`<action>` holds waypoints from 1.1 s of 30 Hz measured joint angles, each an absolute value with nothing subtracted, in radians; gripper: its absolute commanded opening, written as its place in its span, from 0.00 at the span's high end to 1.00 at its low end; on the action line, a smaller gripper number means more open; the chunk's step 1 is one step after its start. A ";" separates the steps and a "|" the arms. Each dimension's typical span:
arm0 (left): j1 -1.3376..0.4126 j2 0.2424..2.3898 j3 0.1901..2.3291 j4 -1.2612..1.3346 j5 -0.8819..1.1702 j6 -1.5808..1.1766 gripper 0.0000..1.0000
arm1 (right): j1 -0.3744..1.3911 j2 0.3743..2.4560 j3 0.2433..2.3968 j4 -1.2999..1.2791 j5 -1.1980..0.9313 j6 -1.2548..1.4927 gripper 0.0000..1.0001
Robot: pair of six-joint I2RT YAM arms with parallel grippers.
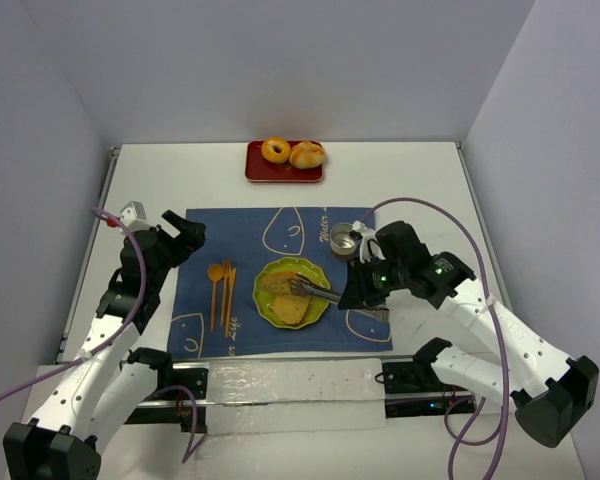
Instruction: Place the bread
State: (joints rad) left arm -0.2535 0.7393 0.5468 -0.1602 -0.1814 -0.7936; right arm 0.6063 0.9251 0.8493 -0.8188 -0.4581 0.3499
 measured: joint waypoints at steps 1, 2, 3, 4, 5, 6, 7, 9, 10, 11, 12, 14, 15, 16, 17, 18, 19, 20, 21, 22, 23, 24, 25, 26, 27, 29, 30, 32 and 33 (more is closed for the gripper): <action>-0.253 0.741 0.547 -0.160 -0.181 -0.794 0.01 | 0.606 0.927 0.841 -0.821 -0.458 0.351 0.94; -0.253 0.744 0.547 -0.159 -0.181 -0.794 0.01 | 0.607 0.930 0.833 -0.821 -0.459 0.352 0.94; -0.253 0.749 0.547 -0.158 -0.181 -0.794 0.01 | 0.607 0.937 0.828 -0.822 -0.460 0.352 0.93; -0.253 0.755 0.547 -0.158 -0.181 -0.795 0.01 | 0.607 0.944 0.823 -0.823 -0.462 0.352 0.92; -0.253 0.759 0.547 -0.158 -0.181 -0.797 0.01 | 0.607 0.952 0.820 -0.823 -0.463 0.353 0.90; -0.253 0.763 0.547 -0.157 -0.180 -0.798 0.01 | 0.607 0.960 0.818 -0.823 -0.461 0.354 0.88; -0.253 0.766 0.547 -0.157 -0.179 -0.799 0.01 | 0.607 0.968 0.817 -0.823 -0.459 0.355 0.86; -0.253 0.768 0.547 -0.157 -0.178 -0.800 0.01 | 0.607 0.981 0.817 -0.823 -0.455 0.357 0.77; -0.253 0.768 0.547 -0.156 -0.178 -0.800 0.01 | 0.607 0.985 0.817 -0.823 -0.452 0.359 0.75; -0.253 0.768 0.547 -0.155 -0.178 -0.801 0.01 | 0.607 0.988 0.817 -0.823 -0.449 0.361 0.72; -0.253 0.768 0.547 -0.154 -0.178 -0.801 0.01 | 0.607 0.990 0.817 -0.822 -0.446 0.363 0.70; -0.253 0.768 0.547 -0.154 -0.178 -0.801 0.01 | 0.607 0.993 0.817 -0.823 -0.439 0.368 0.67; -0.253 0.768 0.547 -0.154 -0.178 -0.801 0.01 | 0.607 0.994 0.818 -0.823 -0.435 0.370 0.65; -0.253 0.768 0.547 -0.154 -0.178 -0.801 0.01 | 0.607 0.997 0.820 -0.824 -0.430 0.371 0.62; -0.253 0.768 0.547 -0.154 -0.178 -0.801 0.01 | 0.607 1.002 0.824 -0.825 -0.425 0.373 0.60; -0.253 0.767 0.547 -0.154 -0.178 -0.801 0.01 | 0.607 1.005 0.827 -0.825 -0.421 0.373 0.57; -0.253 0.768 0.547 -0.154 -0.178 -0.801 0.01 | 0.607 1.006 0.830 -0.826 -0.417 0.373 0.55; -0.253 0.768 0.547 -0.154 -0.178 -0.801 0.01 | 0.607 1.007 0.832 -0.827 -0.414 0.373 0.54; -0.253 0.768 0.547 -0.154 -0.178 -0.801 0.01 | 0.607 1.007 0.834 -0.829 -0.412 0.373 0.53; -0.253 0.768 0.547 -0.154 -0.178 -0.801 0.01 | 0.607 1.007 0.836 -0.831 -0.409 0.373 0.53; -0.253 0.768 0.547 -0.154 -0.178 -0.801 0.01 | 0.608 1.007 0.838 -0.832 -0.406 0.374 0.52; -0.253 0.767 0.547 -0.154 -0.178 -0.801 0.01 | 0.608 1.007 0.840 -0.833 -0.405 0.374 0.51; -0.253 0.767 0.547 -0.154 -0.178 -0.801 0.01 | 0.608 1.007 0.841 -0.833 -0.404 0.374 0.51; -0.253 0.767 0.547 -0.154 -0.178 -0.801 0.01 | 0.609 1.006 0.842 -0.833 -0.403 0.373 0.50; -0.253 0.767 0.547 -0.154 -0.178 -0.801 0.01 | 0.609 1.005 0.844 -0.835 -0.403 0.374 0.50; -0.253 0.767 0.547 -0.154 -0.178 -0.801 0.01 | 0.609 1.000 0.846 -0.836 -0.401 0.373 0.47; -0.253 0.767 0.547 -0.154 -0.178 -0.801 0.01 | 0.609 0.996 0.848 -0.838 -0.399 0.374 0.46; -0.253 0.767 0.547 -0.154 -0.178 -0.801 0.01 | 0.609 0.988 0.852 -0.841 -0.395 0.373 0.46; -0.253 0.767 0.547 -0.154 -0.178 -0.801 0.01 | 0.609 0.984 0.853 -0.843 -0.392 0.374 0.46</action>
State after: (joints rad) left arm -0.2535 0.7670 0.5468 -0.1539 -0.1780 -0.8009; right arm 0.6086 0.9843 0.8533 -0.8432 -0.3921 0.3735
